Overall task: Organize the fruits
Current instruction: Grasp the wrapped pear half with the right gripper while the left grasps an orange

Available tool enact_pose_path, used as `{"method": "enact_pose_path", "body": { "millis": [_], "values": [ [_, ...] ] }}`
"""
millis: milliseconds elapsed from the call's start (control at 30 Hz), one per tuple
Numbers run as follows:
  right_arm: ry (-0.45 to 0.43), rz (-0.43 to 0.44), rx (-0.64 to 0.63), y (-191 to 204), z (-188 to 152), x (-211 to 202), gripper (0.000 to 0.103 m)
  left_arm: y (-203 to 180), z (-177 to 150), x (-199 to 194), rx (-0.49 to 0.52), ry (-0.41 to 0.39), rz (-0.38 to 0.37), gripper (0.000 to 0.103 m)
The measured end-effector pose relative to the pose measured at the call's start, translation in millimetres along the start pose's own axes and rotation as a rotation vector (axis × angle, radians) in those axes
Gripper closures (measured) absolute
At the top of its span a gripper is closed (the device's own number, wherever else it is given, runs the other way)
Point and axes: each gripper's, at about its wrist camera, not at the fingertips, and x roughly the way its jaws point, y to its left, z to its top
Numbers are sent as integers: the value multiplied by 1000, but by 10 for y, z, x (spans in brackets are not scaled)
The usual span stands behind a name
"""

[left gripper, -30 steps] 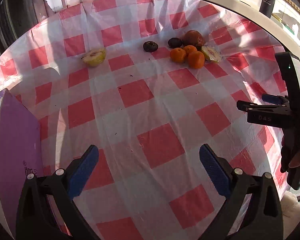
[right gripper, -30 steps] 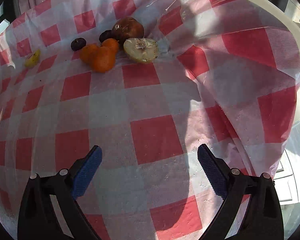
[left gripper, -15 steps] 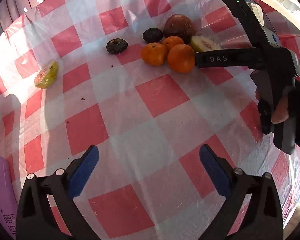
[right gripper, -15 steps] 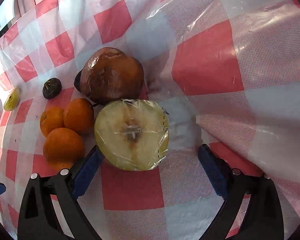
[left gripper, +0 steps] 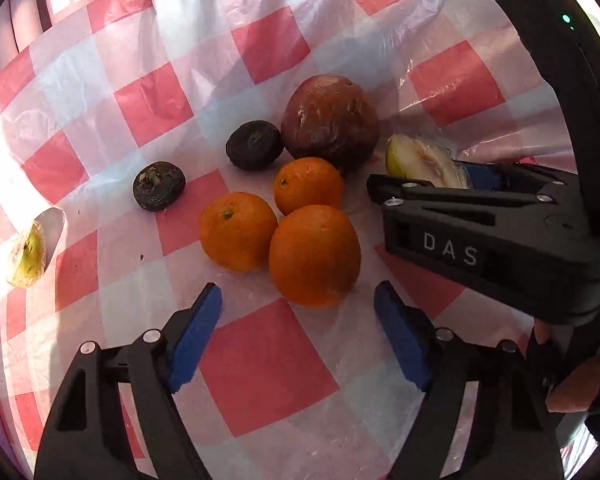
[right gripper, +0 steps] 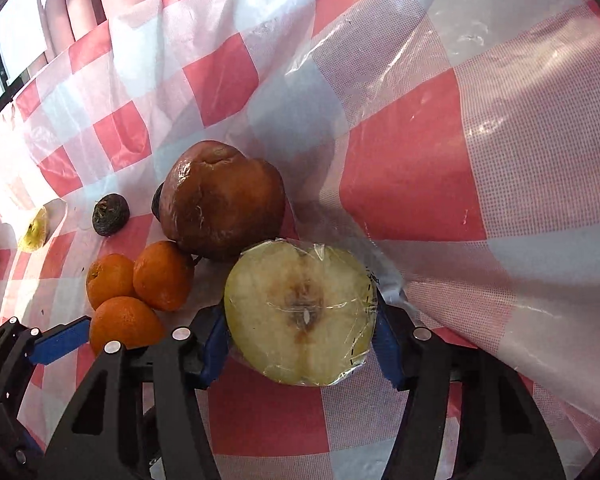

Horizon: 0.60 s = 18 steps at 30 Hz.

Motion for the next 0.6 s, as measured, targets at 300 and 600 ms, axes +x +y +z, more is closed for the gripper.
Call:
{"method": "enact_pose_path", "body": {
  "millis": [300,600],
  "values": [
    [-8,14,10,-135,22,-17,44,84,28,-14,-6,-33,-30,62],
    [0,-34,-26,140,-14,19,44,358,-537,-550,-201,29,-52,63]
  ]
}}
